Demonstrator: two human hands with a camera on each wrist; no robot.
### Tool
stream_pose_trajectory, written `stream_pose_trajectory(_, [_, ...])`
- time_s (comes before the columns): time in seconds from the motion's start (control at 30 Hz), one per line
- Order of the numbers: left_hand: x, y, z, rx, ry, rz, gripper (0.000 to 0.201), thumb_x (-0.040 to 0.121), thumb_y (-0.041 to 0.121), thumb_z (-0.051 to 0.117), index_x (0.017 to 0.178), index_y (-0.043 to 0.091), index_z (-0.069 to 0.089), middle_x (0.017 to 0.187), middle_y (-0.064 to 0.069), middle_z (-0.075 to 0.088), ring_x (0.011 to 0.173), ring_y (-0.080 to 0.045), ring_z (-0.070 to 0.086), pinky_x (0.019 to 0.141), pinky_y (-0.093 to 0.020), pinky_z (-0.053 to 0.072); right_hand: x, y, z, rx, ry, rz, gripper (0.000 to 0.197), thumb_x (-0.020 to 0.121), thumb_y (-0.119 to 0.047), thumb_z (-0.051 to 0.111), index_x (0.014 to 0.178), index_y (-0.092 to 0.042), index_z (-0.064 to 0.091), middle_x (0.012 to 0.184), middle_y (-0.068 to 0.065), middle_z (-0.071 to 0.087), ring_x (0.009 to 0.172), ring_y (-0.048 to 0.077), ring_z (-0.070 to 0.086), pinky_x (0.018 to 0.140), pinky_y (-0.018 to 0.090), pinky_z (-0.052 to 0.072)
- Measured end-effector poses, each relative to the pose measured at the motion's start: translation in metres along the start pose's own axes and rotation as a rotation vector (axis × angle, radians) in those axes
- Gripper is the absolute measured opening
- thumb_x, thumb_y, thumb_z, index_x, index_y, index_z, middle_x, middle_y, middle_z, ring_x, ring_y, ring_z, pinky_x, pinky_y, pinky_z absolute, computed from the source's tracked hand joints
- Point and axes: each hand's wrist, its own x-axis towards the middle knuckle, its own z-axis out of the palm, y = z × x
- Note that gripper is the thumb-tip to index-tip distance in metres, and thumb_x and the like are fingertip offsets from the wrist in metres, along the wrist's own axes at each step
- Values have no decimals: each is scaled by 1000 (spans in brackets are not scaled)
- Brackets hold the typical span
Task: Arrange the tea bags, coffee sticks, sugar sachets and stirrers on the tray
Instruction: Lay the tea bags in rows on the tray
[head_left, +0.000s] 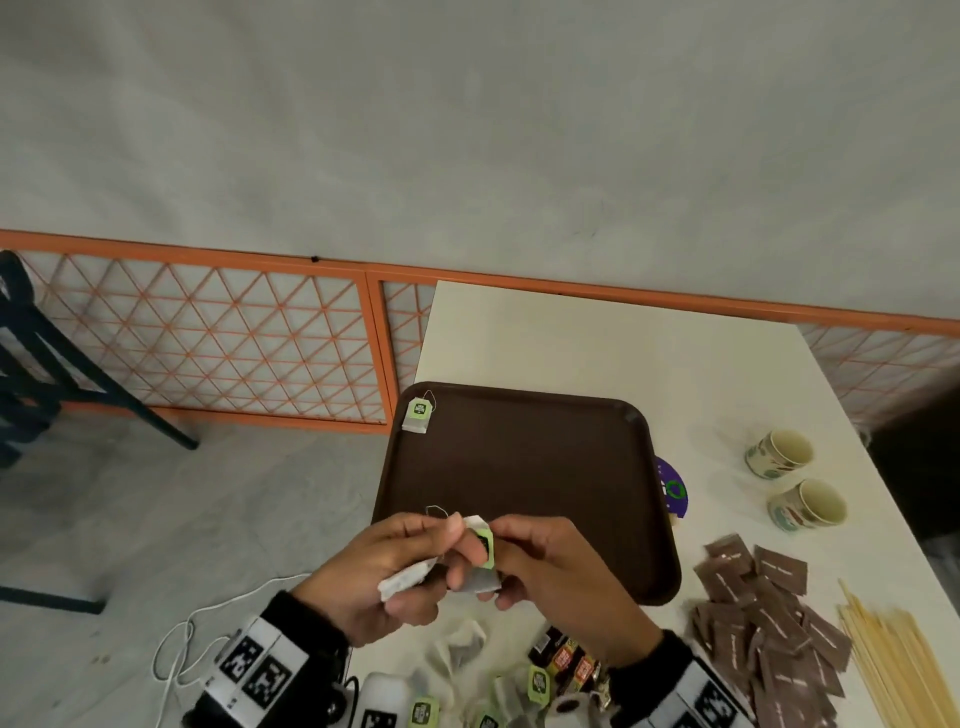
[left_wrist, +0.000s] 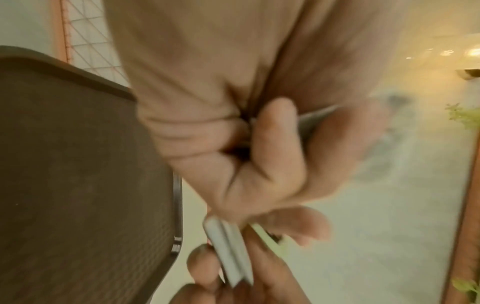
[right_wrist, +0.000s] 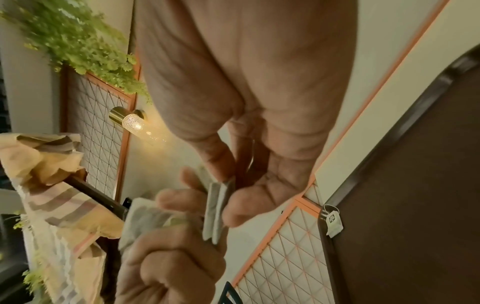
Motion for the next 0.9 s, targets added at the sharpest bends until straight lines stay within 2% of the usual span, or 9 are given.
stream_pose_trajectory(0.07, [0,-3,7,24,94,12,36,93,26,51,83,-1,73,64,-13,56,29,-5,31,34,-14,24,-4,1,4,89,26,21,26,101,-23,52,101,-7,72,89,13,71,77,19,66,69,30,52])
stream_pose_trajectory(0.17, [0,0,12,297,88,40,40,94,33,50,88,0,72,67,-14,60,35,-9,36,38,-19,27,-5,3,8,310,5,114,42,102,-35,46,93,-1,68,84,14,68,80,24,63,70,30,51])
stream_pose_trajectory(0.27, [0,4,13,501,89,52,44,95,41,48,90,2,68,71,-14,63,39,-9,41,44,-24,30,-4,7,6,414,-17,126,38,98,-36,51,96,-1,66,84,15,67,79,24,64,68,28,52])
stream_pose_trajectory(0.4, [-2,6,14,216,52,133,20,95,22,54,87,4,55,66,-16,56,34,-10,32,38,-17,28,-2,14,1,423,46,82,29,90,-24,60,98,3,68,85,17,69,71,21,66,62,22,54])
stream_pose_trajectory(0.43, [-3,7,13,148,78,145,14,94,18,56,88,6,51,64,-15,53,34,-10,30,37,-15,26,-2,14,-1,397,75,77,29,88,-25,62,97,2,69,86,18,69,70,21,66,61,22,54])
stream_pose_trajectory(0.5, [-4,6,9,157,174,140,24,88,18,66,90,8,44,63,-14,52,32,-10,32,37,-16,26,-3,12,-6,297,117,59,29,86,-27,63,96,0,71,89,16,70,72,20,67,62,24,54])
stream_pose_trajectory(0.63, [0,-5,5,385,282,54,41,83,28,74,112,8,53,68,-7,67,37,-6,45,42,-22,34,0,6,-9,191,151,27,20,93,-21,61,98,-6,73,91,9,73,74,17,67,66,25,54])
stream_pose_trajectory(0.77, [9,-14,6,278,249,99,34,81,26,72,104,1,65,93,-31,70,33,-7,35,41,-20,26,6,5,-4,-12,273,-17,11,92,-17,65,99,-18,74,87,4,74,67,10,64,62,22,54])
stream_pose_trajectory(0.9, [11,-23,2,283,316,134,34,81,27,74,98,-2,69,68,-24,54,34,-9,33,42,-21,26,10,8,-8,-91,412,-24,4,88,-15,70,90,-17,73,74,1,72,59,10,63,56,20,52])
